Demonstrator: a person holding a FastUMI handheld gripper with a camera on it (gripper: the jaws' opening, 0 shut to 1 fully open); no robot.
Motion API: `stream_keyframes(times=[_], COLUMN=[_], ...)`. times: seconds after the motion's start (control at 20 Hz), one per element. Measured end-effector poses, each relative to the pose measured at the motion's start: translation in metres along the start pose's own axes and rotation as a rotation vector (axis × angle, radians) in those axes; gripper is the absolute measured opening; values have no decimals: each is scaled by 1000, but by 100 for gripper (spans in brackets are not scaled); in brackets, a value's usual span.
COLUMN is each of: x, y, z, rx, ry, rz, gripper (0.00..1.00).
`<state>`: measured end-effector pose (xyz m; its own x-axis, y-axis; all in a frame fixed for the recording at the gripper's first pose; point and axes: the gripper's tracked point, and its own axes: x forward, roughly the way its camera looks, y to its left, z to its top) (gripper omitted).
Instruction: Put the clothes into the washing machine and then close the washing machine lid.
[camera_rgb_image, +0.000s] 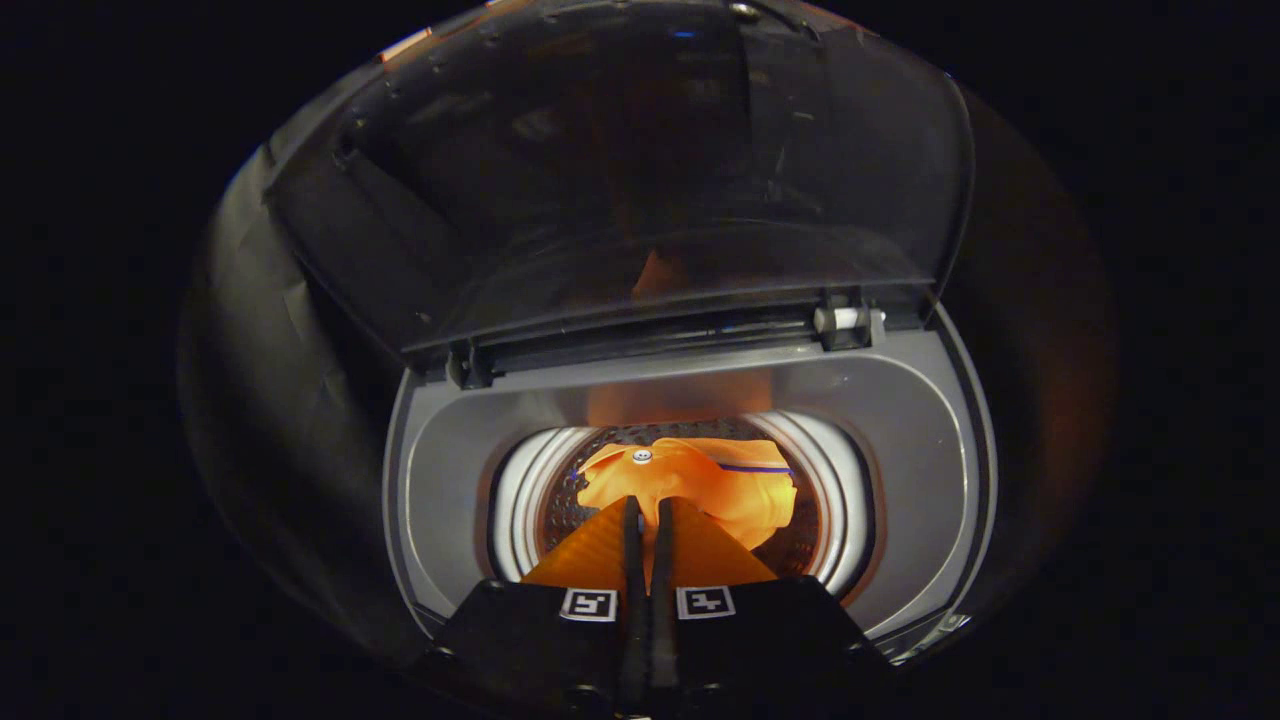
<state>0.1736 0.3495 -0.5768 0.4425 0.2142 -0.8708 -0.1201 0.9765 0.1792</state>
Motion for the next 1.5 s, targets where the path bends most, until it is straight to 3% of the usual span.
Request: stream_keyframes(times=[0.55,0.7,0.75,0.8,1.0,1.3,1.5], x=[32,30,30,31,24,2,-29], y=[-12,-12,-14,-16,-16,-12,-5], z=[-28,-27,-24,-23,-26,-20,-6], rx=[-6,-6,-10,-13,-17,-34,-50], ry=[76,61,46,46,44,4,-53], rz=[-72,-67,-73,-79,-69,-65,-61], gripper=[10,27,26,31,84,100,99])
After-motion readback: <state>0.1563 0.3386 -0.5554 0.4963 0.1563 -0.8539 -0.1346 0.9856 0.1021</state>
